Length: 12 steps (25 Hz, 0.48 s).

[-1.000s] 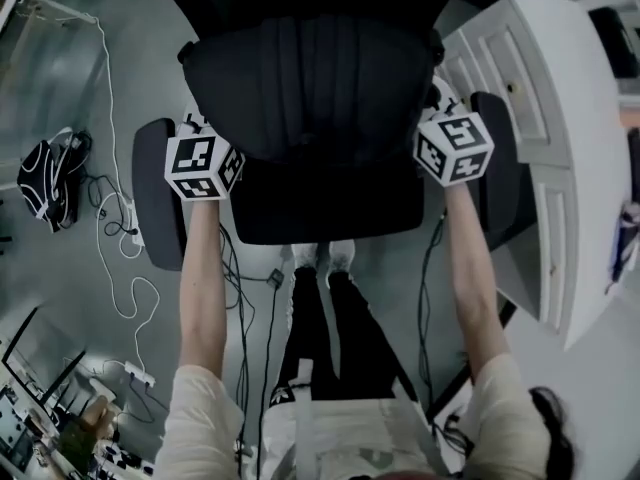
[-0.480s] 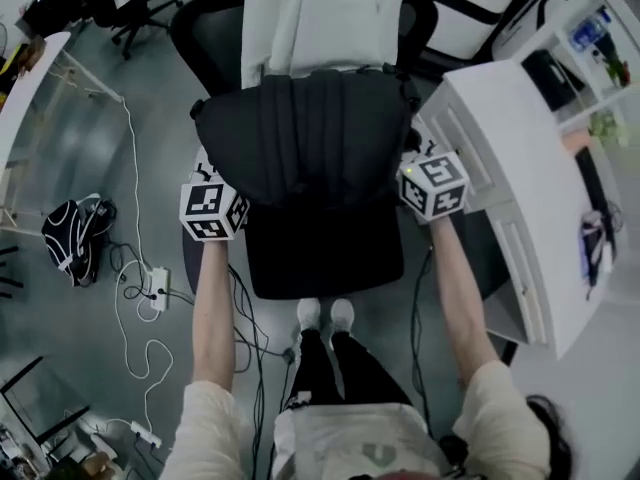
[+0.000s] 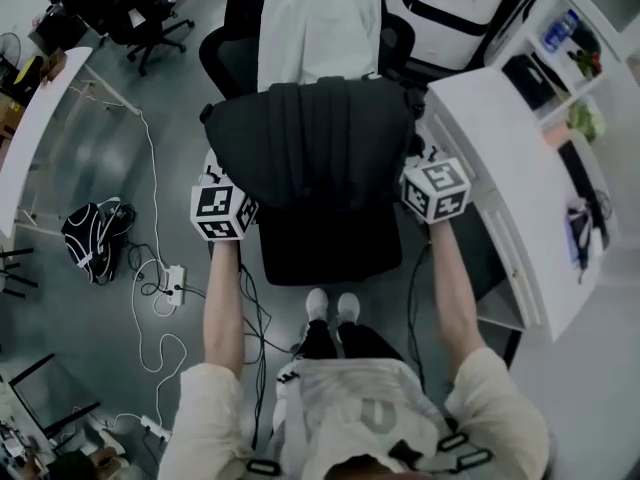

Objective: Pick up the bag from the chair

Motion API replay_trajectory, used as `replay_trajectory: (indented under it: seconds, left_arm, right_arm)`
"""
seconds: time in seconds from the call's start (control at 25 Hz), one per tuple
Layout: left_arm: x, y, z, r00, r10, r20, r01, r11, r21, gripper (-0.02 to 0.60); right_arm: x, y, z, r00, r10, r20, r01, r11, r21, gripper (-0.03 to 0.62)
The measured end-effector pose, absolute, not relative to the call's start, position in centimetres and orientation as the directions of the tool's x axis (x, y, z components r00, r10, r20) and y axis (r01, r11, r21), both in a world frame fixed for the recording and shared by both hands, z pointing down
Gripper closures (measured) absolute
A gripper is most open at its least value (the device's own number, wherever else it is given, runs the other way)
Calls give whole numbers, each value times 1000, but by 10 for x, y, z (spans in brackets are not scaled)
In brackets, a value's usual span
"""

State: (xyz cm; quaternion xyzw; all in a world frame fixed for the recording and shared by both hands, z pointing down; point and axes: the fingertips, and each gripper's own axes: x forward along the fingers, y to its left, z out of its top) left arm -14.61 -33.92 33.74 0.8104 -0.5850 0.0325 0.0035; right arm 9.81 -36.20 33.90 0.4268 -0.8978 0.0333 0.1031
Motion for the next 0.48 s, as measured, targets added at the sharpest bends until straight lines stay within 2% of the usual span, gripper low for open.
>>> replay_trajectory:
  seconds: [0.28,0.48]
  left_arm:
    - [-143,-277,314,289,-957,21,-957,-289,8,568]
    - [-136,-239,265,270,-962,-42,-962,-267,-53,568]
  right_arm:
    - [97,-296,290,-646,-748,151,-744,661,92,517]
    - [101,-255,270,-638,-763,105,-760,646,78,517]
